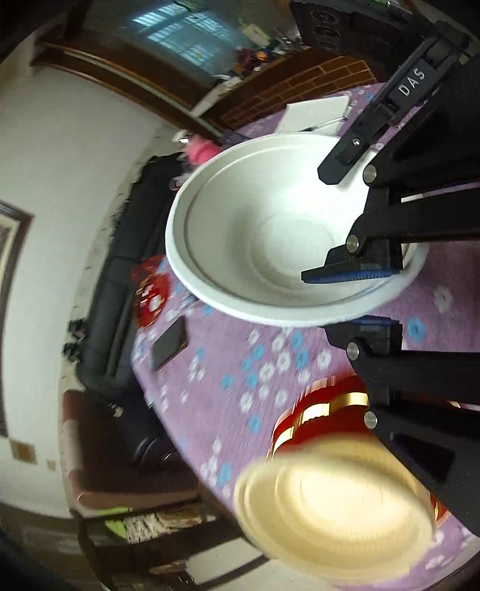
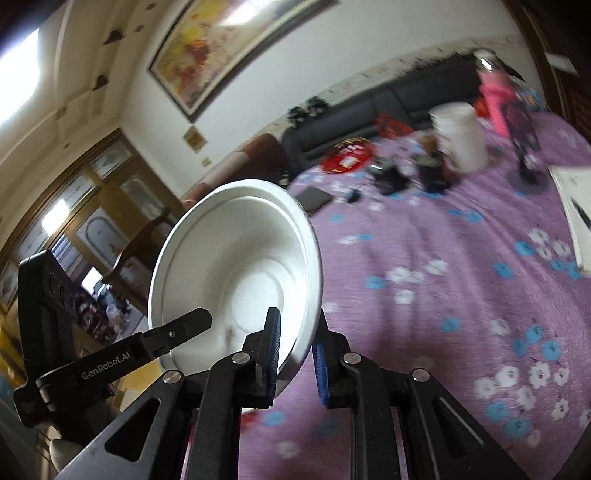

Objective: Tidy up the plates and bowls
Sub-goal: 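Carry the large white bowl over the red plate stack with both grippers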

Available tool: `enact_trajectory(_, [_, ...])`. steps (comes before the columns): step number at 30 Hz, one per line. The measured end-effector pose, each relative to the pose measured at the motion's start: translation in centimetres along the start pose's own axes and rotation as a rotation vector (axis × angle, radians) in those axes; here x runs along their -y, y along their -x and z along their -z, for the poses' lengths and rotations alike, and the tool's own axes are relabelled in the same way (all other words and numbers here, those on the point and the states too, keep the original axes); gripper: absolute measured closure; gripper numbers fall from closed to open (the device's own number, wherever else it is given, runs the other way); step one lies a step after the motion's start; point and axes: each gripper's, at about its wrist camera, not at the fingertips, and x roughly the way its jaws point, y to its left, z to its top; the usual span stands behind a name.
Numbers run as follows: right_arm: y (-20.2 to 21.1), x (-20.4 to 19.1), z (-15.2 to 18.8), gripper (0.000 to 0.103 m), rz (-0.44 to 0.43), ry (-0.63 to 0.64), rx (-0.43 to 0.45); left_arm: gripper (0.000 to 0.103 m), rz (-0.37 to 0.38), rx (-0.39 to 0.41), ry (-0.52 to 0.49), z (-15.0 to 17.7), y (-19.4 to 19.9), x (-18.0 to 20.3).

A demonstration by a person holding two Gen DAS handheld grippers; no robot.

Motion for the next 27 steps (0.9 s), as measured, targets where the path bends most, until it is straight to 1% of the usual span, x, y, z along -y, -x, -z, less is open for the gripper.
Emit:
enact_trajectory(1, [-0.1,-1.2,-0.2,0.085,-0.007,0.023,-0.001,0.09,-0.012,0.025,0.015,-0.1,1.2,-1.0])
enact_trajectory(6, [-2.1,-7.4,-0.5,0.084,-0.028,0.132,-0.035,0.089,-0.041,0.067,0.108,-0.9,4.6,-5.6])
enact_trajectory(10, [-5.0,-10.2,-0.2,0.084,-0.055,0.155,-0.096,0.089,-0.082,0.089,0.168,-1.7,6.0,-9.0])
enact_trajectory(14, [-8.1,-11.6,0.4,0.084,-0.061,0.145,-0.16,0.089,-0.122,0.055,0.223,-1.8,5.4,-12.1])
enact_trajectory(16, [-9.2,-11.6,0.8,0.084,-0.048,0.14,-0.181,0.089,-0.116,0.024,0.253,-1.6,4.7,-13.5])
enact_trajectory(18, [-9.7,-11.6,0.9,0.084,-0.044,0.136,-0.187,0.089,-0.098,0.012,0.269,-1.6,4.5,-14.2])
enact_trajectory(22, [-9.6,-13.0,0.4,0.084,-0.037,0.163,-0.182,0.089,-0.076,0.035,0.271,-1.8,5.5,-14.7])
enact_trajectory(27, [-10.8,-14.7,0.7,0.084,-0.022,0.214,-0.223,0.088,-0.099,0.06,0.281,-1.5,6.5,-15.7])
